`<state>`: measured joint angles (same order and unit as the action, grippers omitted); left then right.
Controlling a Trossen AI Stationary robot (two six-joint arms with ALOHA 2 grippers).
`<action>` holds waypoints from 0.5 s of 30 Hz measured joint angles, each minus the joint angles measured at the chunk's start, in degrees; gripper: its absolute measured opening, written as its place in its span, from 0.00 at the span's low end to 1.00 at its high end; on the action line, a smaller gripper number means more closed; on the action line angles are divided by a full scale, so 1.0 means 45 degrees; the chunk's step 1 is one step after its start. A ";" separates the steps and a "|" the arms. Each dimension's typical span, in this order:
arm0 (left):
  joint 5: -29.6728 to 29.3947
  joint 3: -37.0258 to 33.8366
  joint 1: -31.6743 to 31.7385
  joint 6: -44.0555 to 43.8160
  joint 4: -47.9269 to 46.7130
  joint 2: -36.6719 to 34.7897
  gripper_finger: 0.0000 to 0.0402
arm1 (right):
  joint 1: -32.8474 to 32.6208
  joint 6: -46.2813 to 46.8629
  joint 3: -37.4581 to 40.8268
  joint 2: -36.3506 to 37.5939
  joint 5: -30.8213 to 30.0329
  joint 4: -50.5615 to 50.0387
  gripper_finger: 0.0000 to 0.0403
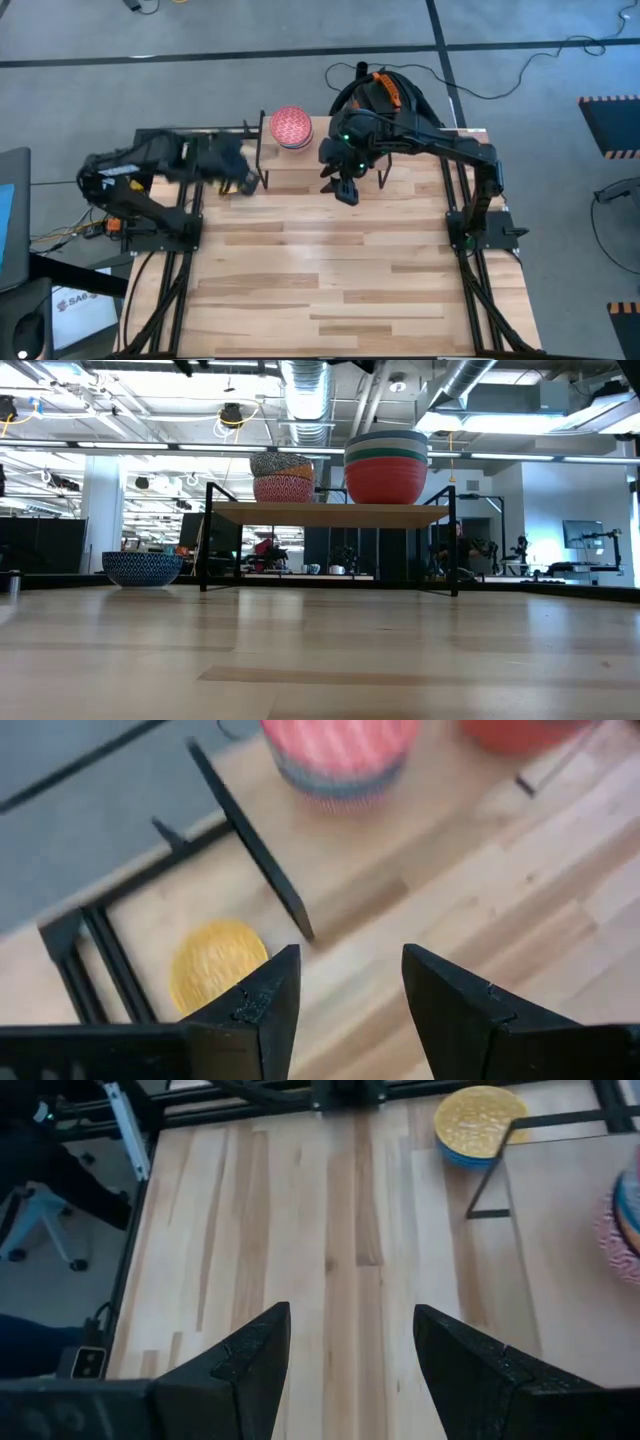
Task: Place and stack bowls onto a shelf
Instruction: Stack the blue-yellow patterned bowl on top of the blue-red patterned bowl on the shelf
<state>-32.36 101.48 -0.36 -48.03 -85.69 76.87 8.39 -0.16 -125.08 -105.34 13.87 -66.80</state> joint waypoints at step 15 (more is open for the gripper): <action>0.1502 -0.8084 -0.1783 -0.2739 0.1865 -0.1402 0.40 | -0.1766 0.0452 0.3289 0.0247 -0.0024 0.2379 0.52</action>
<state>-25.60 65.10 -8.39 -60.36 -77.30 70.56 0.45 1.87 -110.28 -104.23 13.76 -56.10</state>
